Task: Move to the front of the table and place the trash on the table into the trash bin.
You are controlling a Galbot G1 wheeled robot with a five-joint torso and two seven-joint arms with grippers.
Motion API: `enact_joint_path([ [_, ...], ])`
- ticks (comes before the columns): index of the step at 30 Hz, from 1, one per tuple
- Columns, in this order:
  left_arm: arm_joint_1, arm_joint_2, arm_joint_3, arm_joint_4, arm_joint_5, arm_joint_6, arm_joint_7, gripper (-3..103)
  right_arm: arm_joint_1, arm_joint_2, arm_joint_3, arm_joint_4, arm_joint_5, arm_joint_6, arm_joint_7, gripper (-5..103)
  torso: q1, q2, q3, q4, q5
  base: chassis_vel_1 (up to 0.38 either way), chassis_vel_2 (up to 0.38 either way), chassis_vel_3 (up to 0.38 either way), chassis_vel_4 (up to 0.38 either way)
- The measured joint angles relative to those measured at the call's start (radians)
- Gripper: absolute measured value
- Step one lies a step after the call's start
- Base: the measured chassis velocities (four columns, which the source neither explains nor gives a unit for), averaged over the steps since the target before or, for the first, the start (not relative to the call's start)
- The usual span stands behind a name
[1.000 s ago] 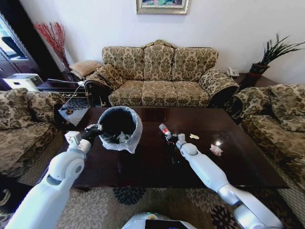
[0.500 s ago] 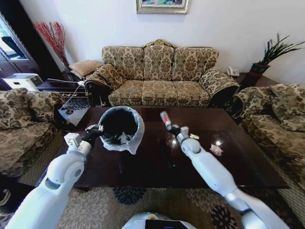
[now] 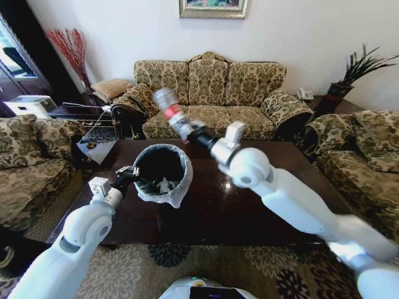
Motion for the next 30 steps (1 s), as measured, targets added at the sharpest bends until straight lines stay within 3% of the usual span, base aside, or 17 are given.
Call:
enact_joint_path([
  [10,0.000,-0.011,-0.002,-0.006,-0.002,0.004,-0.016,2,-0.045,-0.033,-0.076,-0.019,-0.099,-0.007,-0.016,7,0.000,0.000,0.000,0.0003,-0.0004,0.000,0.000,0.000,0.000],
  [12,-0.002,-0.017,0.000,-0.007,-0.002,0.005,-0.017,2,-0.045,-0.019,-0.077,-0.031,-0.112,-0.004,-0.015,16,0.000,0.000,0.000,0.0002,-0.0004,0.000,0.000,0.000,0.000],
  [15,-0.003,-0.023,0.002,-0.007,-0.001,0.005,-0.018,2,-0.040,-0.010,-0.077,-0.040,-0.118,-0.002,-0.015,22,0.000,0.000,0.000,0.0003,-0.0004,0.000,0.000,0.000,0.000],
  [19,-0.003,-0.032,0.004,-0.008,0.000,0.008,-0.018,2,-0.024,0.009,-0.074,-0.056,-0.127,0.010,-0.015,44,0.000,0.000,0.000,0.0004,-0.0006,0.000,0.000,0.000,0.000],
  [21,-0.004,-0.033,0.004,-0.008,0.000,0.008,-0.017,2,-0.023,0.010,-0.073,-0.056,-0.128,0.011,-0.015,44,0.000,0.000,0.000,0.0003,-0.0005,0.000,0.000,0.000,0.000],
  [28,-0.005,-0.040,0.004,-0.011,0.003,0.011,-0.017,2,-0.019,0.008,-0.060,-0.051,-0.134,0.024,-0.018,78,0.000,0.000,0.000,0.0003,-0.0005,0.000,0.000,0.000,0.000],
  [30,-0.004,-0.042,0.004,-0.012,0.004,0.011,-0.017,2,-0.019,0.007,-0.058,-0.048,-0.133,0.025,-0.018,78,0.000,0.000,0.000,0.0003,-0.0005,0.000,0.000,0.000,0.000],
])
